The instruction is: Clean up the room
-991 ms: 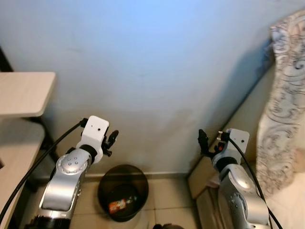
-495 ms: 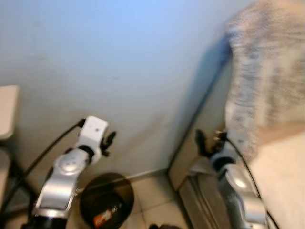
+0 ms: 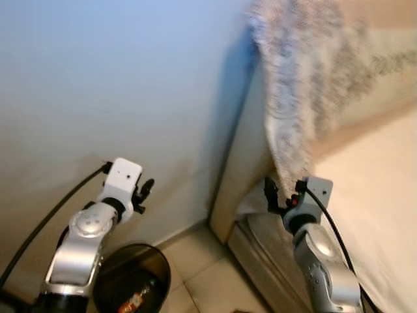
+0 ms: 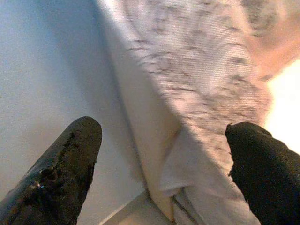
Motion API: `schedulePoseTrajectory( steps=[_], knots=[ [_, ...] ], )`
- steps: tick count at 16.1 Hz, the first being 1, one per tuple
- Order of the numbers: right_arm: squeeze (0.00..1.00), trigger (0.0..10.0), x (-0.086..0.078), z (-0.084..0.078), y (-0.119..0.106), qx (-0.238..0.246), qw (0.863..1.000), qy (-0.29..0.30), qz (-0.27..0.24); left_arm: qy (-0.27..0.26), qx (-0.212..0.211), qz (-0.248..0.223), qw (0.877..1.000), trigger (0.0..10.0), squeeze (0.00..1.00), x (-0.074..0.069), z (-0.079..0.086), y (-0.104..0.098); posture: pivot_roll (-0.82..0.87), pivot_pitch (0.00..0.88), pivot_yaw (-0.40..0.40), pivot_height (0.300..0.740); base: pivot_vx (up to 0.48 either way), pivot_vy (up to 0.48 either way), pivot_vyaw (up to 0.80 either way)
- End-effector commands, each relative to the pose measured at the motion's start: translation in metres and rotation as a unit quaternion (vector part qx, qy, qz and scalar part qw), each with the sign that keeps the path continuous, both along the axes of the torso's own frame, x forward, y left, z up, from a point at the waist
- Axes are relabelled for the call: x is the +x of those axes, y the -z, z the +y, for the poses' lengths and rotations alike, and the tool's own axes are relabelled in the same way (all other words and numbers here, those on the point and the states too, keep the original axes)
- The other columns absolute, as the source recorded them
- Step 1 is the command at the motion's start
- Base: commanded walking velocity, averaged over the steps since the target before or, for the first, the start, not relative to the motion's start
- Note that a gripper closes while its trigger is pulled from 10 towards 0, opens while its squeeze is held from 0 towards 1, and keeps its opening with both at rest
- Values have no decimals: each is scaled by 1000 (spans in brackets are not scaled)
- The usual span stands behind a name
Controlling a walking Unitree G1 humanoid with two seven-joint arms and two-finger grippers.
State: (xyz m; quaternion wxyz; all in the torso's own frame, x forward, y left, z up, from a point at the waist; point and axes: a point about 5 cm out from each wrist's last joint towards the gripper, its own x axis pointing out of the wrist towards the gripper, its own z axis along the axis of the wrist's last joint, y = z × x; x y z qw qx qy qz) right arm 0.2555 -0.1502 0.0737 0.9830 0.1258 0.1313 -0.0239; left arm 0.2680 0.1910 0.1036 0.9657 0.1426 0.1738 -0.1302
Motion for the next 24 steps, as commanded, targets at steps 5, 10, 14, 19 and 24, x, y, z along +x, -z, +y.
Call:
schedulePoseTrajectory(
  steps=[5, 10, 14, 19, 24],
  knots=[
    [1000, 10000, -1, -5, 4, 0, 1000, 22, 2, 18, 5, -11, 1000, 10000, 0, 3, -3, -9, 113, 0, -64, 740, 0, 0, -781],
    [1000, 10000, 7, 13, 9, 28, 999, 27, -1, 11, 23, -12, 1000, 10000, 0, 5, 16, -19, 142, 0, 1, 740, 0, 0, -781],
    [1000, 10000, 11, 13, 4, 16, 1000, 21, -15, -2, 5, -17, 1000, 10000, 0, 7, 16, -17, 121, 0, -3, 740, 0, 0, -781],
    [1000, 10000, 12, 9, -7, -9, 999, 9, -52, -19, -24, -27, 999, 10000, 0, 6, 15, -16, 104, 0, -12, 740, 0, 0, -781],
    [1000, 10000, 4, -3, -11, -21, 997, -33, -73, -14, -33, -43, 998, 10000, 0, 7, 13, -18, 99, 0, -25, 740, 0, 0, -781]
  ],
)
